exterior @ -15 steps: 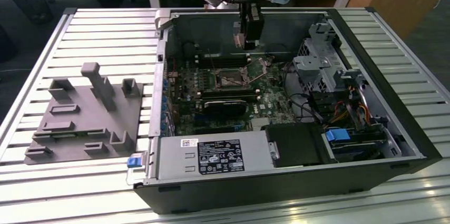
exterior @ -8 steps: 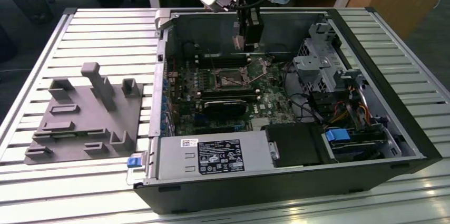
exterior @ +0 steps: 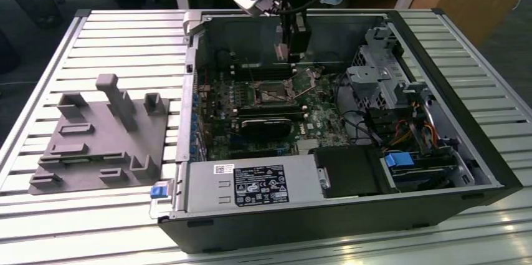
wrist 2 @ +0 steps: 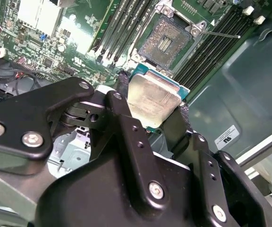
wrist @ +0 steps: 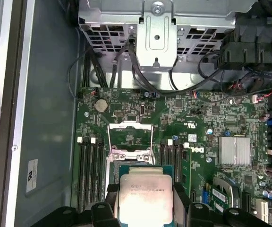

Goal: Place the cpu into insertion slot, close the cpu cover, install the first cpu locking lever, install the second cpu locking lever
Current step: 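Place the cpu into insertion slot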

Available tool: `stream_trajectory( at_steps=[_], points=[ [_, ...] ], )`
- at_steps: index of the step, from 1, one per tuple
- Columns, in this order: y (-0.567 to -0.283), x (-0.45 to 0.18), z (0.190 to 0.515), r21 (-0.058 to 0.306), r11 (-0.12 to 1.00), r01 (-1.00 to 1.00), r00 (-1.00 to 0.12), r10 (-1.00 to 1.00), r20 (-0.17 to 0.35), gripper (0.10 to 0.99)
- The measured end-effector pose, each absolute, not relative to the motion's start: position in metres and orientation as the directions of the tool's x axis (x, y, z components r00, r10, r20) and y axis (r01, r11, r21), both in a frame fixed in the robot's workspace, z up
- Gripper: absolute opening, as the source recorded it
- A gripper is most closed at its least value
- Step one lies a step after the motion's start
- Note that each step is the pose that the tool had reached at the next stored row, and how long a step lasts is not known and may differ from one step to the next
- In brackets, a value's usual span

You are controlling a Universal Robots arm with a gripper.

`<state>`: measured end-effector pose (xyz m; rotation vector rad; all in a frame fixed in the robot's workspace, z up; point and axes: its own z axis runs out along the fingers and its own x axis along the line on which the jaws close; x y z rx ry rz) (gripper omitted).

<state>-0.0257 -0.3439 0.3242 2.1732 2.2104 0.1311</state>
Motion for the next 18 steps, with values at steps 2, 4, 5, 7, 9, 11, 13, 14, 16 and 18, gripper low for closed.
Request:
stream_trajectory(
  at_steps=[2,4,5,7,9,11,13,14,16,18],
  points=[
    [-0.3439,-0.0257,0.3236,0.088,0.016,0.996,-0.018,0.999,0.031,0.541],
    [-0.3439,-0.0257,0.3229,0.088,0.016,0.996,-0.018,0.999,0.031,0.541],
    [-0.3439,-0.0257,0.3226,0.088,0.016,0.996,-0.018,0.999,0.031,0.541],
    [-0.3439,-0.0259,0.3221,0.088,0.016,0.996,-0.018,0.999,0.031,0.541],
    [-0.3439,-0.0261,0.3212,0.088,0.016,0.996,-0.018,0.999,0.031,0.541],
    [-0.3439,-0.0263,0.3205,0.088,0.016,0.996,-0.018,0.999,0.031,0.541],
    [-0.3439,-0.0264,0.32,0.088,0.016,0.996,-0.019,0.999,0.031,0.541],
    [-0.3439,-0.0264,0.3197,0.088,0.016,0.996,-0.018,0.999,0.031,0.541],
    [-0.3439,-0.0264,0.319,0.088,0.016,0.996,-0.018,0.999,0.031,0.541],
    [-0.3439,-0.0264,0.3181,0.088,0.016,0.996,-0.018,0.999,0.032,0.541]
  ],
)
